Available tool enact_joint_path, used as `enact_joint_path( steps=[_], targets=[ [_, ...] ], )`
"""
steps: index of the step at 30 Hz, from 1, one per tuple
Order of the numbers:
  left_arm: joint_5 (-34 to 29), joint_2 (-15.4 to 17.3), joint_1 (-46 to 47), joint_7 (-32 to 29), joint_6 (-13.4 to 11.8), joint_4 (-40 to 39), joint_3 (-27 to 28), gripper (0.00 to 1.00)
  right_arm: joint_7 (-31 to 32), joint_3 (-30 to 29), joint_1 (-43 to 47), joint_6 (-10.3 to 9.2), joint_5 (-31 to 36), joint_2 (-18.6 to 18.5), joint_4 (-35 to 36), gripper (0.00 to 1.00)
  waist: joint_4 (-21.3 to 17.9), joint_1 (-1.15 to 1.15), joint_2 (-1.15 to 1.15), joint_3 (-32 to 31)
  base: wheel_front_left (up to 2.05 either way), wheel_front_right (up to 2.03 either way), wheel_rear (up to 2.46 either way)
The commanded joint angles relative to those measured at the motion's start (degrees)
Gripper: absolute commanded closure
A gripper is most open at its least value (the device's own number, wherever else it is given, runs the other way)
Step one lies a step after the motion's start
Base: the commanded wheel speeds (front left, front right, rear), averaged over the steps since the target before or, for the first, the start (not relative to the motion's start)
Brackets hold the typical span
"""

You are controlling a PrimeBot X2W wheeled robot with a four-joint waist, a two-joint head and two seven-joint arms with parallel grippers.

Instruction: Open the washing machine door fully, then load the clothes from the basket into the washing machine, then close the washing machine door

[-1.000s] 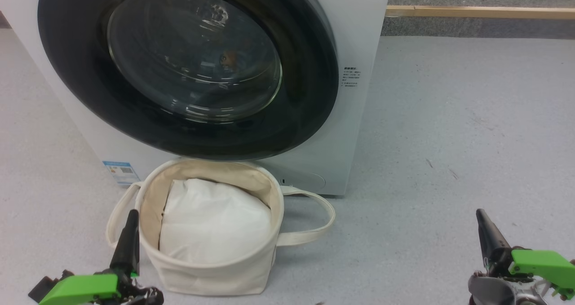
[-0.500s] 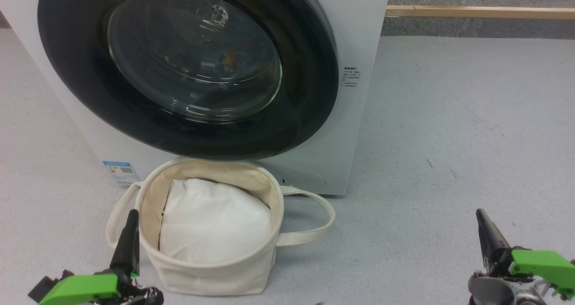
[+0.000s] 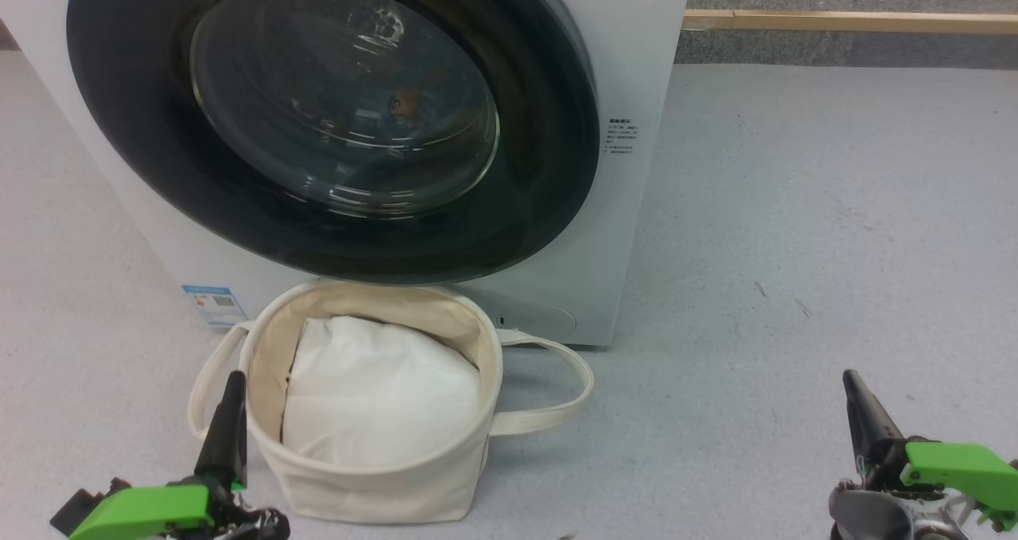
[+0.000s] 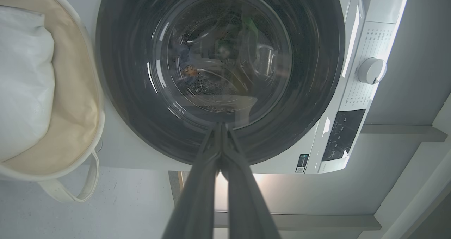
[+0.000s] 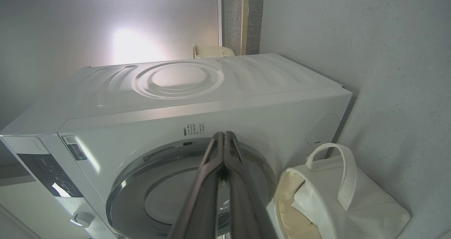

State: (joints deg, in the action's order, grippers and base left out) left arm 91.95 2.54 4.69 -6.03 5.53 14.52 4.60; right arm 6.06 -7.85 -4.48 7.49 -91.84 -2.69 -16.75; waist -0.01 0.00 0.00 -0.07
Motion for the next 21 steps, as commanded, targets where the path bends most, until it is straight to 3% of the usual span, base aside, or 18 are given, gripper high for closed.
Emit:
enact_joint_path(
  steps=[1,21],
  targets=[
    [0.15,0.33,1.62,-0.47,0.09,-2.24,2.03,1.0,0.5,1.2,-2.53,0.0,-0.23,-0.21,2.1,1.0,0.0,0.0,0.0,0.0,0.0,0.0,0.0],
    [0.15,0.33,1.62,-0.47,0.09,-2.24,2.03,1.0,0.5,1.2,-2.53,0.0,-0.23,-0.2,2.1,1.0,0.0,0.0,0.0,0.0,0.0,0.0,0.0]
  ],
)
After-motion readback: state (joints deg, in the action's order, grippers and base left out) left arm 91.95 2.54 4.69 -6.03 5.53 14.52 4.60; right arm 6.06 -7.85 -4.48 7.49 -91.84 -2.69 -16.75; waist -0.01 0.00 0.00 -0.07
